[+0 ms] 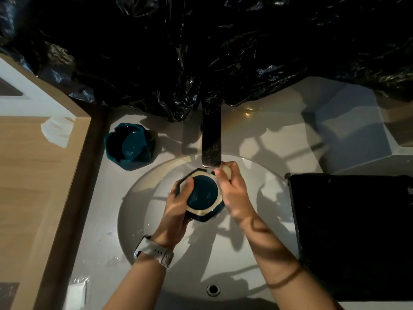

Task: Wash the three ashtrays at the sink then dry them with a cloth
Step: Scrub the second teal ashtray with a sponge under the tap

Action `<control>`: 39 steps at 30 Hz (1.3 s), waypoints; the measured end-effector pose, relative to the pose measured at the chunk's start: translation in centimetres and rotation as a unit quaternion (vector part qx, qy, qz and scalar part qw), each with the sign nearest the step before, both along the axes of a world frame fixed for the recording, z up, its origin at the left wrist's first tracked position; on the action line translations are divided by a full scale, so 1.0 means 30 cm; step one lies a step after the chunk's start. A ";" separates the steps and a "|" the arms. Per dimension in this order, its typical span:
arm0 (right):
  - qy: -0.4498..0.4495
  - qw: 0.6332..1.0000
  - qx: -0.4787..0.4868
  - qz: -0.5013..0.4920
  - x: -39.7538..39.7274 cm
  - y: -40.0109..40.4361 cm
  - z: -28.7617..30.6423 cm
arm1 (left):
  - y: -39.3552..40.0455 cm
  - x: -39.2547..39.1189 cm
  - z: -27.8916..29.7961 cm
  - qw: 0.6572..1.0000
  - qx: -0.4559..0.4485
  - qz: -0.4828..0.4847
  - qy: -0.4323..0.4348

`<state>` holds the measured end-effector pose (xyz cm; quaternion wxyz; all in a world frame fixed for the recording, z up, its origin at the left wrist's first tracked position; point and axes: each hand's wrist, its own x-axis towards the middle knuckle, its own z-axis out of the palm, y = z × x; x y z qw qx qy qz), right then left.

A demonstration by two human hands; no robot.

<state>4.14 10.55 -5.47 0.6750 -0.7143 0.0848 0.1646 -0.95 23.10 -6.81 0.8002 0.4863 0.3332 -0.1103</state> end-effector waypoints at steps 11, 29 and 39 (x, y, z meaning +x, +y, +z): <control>0.001 1.000 0.010 -0.012 -0.034 0.027 -0.011 | -0.006 0.049 -0.019 0.999 -0.008 0.032 0.012; 0.099 0.992 -0.076 0.015 0.101 0.090 -0.035 | 0.055 0.026 0.007 0.929 0.344 -0.114 -0.072; 0.136 0.989 -0.048 0.014 0.056 0.125 -0.029 | 0.109 0.000 0.023 0.877 0.430 -0.190 -0.100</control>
